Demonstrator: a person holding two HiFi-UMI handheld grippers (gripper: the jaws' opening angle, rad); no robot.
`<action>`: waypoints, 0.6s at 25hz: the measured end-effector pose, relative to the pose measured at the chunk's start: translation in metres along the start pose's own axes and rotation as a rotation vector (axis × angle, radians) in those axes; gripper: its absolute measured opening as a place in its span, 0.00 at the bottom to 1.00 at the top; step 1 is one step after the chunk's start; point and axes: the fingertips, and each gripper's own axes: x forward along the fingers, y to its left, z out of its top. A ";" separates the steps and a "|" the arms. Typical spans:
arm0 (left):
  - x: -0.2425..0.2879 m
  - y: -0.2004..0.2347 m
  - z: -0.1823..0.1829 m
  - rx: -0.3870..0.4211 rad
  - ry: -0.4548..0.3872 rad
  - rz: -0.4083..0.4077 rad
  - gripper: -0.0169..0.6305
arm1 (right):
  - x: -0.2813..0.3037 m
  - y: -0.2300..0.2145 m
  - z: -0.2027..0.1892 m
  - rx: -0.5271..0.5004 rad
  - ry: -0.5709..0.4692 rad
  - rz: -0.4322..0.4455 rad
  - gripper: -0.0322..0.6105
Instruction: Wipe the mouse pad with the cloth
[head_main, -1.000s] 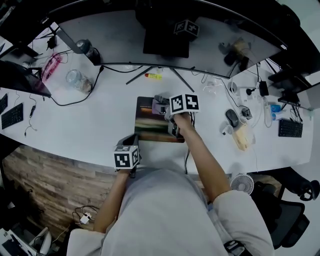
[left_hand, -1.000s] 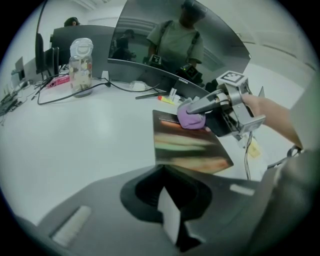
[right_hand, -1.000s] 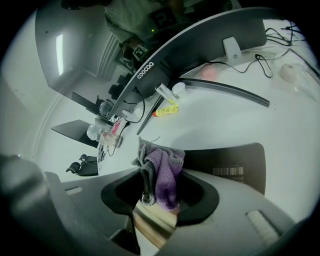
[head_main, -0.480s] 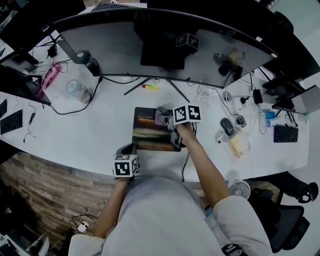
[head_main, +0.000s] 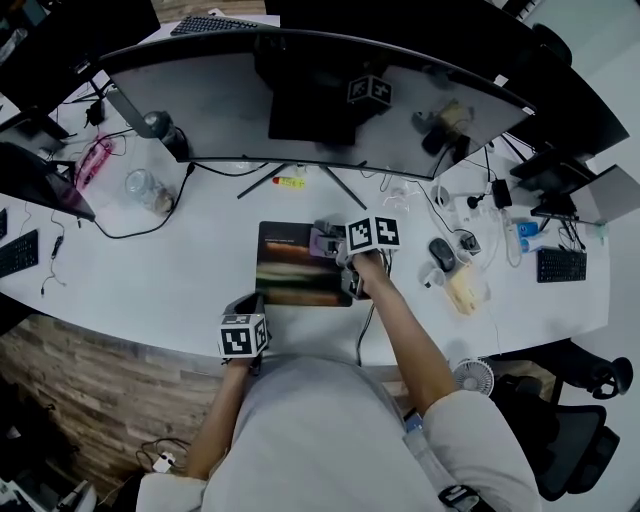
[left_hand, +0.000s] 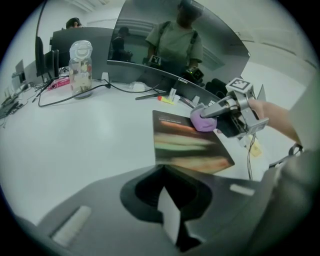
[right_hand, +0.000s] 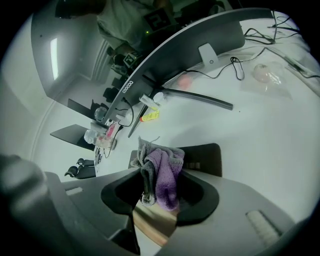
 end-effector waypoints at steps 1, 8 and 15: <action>0.000 0.000 0.000 -0.003 -0.001 -0.004 0.03 | -0.002 -0.002 0.000 0.002 0.000 -0.002 0.34; 0.000 0.000 0.000 -0.012 0.000 -0.014 0.03 | -0.013 -0.013 -0.002 0.010 -0.009 -0.016 0.33; 0.000 -0.001 0.000 0.004 -0.010 -0.007 0.03 | -0.029 -0.031 -0.003 0.034 -0.024 -0.034 0.33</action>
